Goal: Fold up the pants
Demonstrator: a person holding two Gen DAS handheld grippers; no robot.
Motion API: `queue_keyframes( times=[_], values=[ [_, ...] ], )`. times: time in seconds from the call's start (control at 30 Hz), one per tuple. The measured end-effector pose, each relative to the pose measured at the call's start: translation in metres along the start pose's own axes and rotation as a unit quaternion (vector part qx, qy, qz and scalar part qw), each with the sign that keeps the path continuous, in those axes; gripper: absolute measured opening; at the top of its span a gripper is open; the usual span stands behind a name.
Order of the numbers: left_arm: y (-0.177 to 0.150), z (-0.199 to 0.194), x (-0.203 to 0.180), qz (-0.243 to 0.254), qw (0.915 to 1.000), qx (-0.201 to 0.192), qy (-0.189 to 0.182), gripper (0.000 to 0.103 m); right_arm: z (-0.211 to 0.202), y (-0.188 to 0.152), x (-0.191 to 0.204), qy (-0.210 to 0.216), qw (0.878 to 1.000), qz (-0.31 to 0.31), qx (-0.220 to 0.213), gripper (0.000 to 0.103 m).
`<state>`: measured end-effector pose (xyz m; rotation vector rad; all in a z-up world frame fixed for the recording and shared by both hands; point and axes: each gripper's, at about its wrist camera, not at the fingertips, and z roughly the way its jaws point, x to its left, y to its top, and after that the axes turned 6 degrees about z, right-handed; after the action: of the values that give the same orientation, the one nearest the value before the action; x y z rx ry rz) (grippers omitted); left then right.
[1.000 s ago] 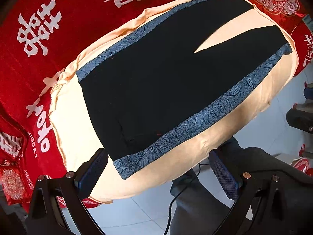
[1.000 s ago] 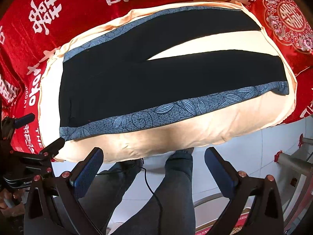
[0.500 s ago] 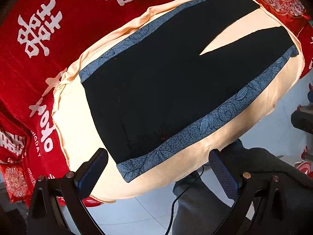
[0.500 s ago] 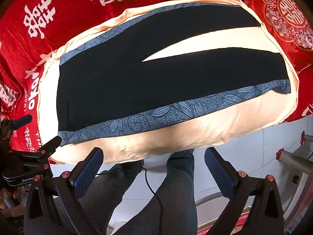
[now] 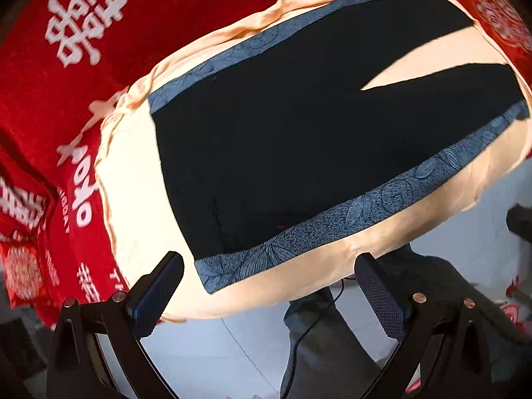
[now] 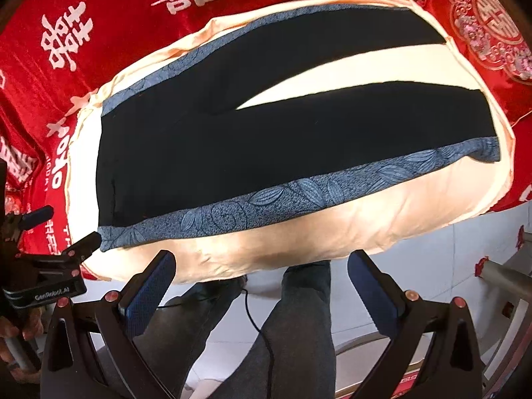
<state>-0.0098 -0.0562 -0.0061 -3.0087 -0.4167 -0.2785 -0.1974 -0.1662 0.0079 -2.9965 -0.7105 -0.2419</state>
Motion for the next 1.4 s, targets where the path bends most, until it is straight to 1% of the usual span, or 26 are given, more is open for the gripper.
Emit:
queue_keyframes(
  times=[0.17,0.27,0.37,0.5,0.63,0.8,0.97,1.1,1.27,1.33,1.4],
  values=[
    [-0.006,0.002,-0.004,-0.057,0.9983,0.013,0.007,0.103,0.009,0.0,-0.006,0.006,0.999,-0.045,0.013,0.103],
    [-0.011,0.007,-0.011,-0.087,0.9959,0.027,0.006,0.103,0.009,0.002,-0.013,0.009,0.998,-0.067,0.011,0.103],
    [-0.016,0.013,-0.019,-0.109,0.9931,0.042,-0.001,0.103,0.011,0.003,-0.024,0.002,0.996,-0.085,0.007,0.103],
    [-0.019,0.019,-0.032,-0.114,0.992,0.053,-0.002,0.103,0.017,0.007,-0.037,-0.004,0.996,-0.088,0.012,0.103],
    [-0.019,0.019,-0.04,-0.105,0.9933,0.048,-0.005,0.103,0.022,0.01,-0.043,0.002,0.997,-0.079,0.014,0.103],
    [-0.02,0.027,-0.036,-0.104,0.9942,0.026,-0.012,0.103,0.03,0.011,-0.04,0.002,0.997,-0.077,0.01,0.103],
    [-0.022,0.042,-0.025,-0.125,0.9913,0.005,-0.04,0.103,0.042,0.011,-0.029,0.012,0.997,-0.075,-0.004,0.103],
    [-0.027,0.055,-0.017,-0.14,0.9886,-0.011,-0.053,0.103,0.057,0.011,-0.019,0.03,0.997,-0.068,-0.012,0.103],
    [-0.033,0.077,-0.006,-0.153,0.9856,-0.034,-0.063,0.103,0.082,0.005,-0.012,0.063,0.997,-0.051,-0.008,0.103],
    [-0.036,0.087,0.0,-0.169,0.9815,-0.044,-0.08,0.103,0.092,0.002,-0.011,0.093,0.995,-0.042,-0.003,0.103],
    [-0.04,0.096,0.007,-0.185,0.9764,-0.056,-0.095,0.103,0.105,-0.001,-0.01,0.144,0.989,-0.028,0.008,0.103]
  ],
)
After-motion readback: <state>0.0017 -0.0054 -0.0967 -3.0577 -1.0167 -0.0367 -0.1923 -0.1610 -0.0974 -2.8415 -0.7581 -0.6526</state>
